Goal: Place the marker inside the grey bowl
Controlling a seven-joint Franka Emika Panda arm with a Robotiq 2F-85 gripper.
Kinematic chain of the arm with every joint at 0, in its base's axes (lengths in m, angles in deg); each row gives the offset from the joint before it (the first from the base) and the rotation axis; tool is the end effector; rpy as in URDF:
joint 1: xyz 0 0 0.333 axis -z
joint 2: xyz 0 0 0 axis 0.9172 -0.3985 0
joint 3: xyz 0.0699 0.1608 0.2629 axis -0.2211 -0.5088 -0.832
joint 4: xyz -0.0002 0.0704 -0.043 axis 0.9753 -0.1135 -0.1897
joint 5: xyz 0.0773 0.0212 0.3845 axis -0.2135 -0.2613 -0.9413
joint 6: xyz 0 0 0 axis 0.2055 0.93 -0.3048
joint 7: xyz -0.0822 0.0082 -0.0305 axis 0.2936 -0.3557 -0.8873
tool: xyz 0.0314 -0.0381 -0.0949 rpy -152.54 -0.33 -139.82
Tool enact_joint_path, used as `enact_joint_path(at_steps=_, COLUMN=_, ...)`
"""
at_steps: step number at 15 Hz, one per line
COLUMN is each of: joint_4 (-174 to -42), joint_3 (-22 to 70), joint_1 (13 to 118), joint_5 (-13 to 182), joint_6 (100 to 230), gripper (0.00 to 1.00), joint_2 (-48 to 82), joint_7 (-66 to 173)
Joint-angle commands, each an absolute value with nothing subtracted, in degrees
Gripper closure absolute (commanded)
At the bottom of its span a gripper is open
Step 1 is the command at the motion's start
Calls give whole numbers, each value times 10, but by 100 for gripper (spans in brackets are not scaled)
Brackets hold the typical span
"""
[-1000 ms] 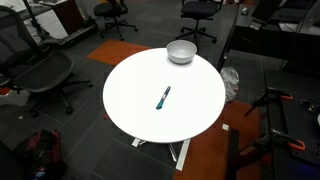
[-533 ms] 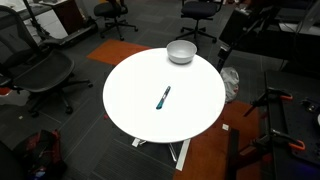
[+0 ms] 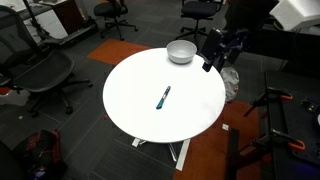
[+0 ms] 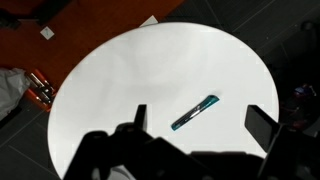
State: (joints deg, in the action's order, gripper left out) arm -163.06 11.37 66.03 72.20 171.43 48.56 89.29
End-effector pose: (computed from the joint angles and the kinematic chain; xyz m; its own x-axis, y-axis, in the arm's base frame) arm 0.4351 0.0685 0.3666 0.7881 -0.6123 0.0630 -0.5986 -0.7863 -0.1530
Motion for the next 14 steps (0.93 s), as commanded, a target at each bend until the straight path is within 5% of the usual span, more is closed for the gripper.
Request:
enact_joint_path(at_steps=1, joint_4=-1630, joint_3=117, joint_1=658, joint_5=723, joint_6=1713, gripper=0, joint_2=486, joint_7=893)
enact_joint_path(at_steps=14, joint_4=-1591, joint_3=98, joint_1=676, joint_5=866, joint_6=1767, gripper=0, joint_2=395, joint_7=1295)
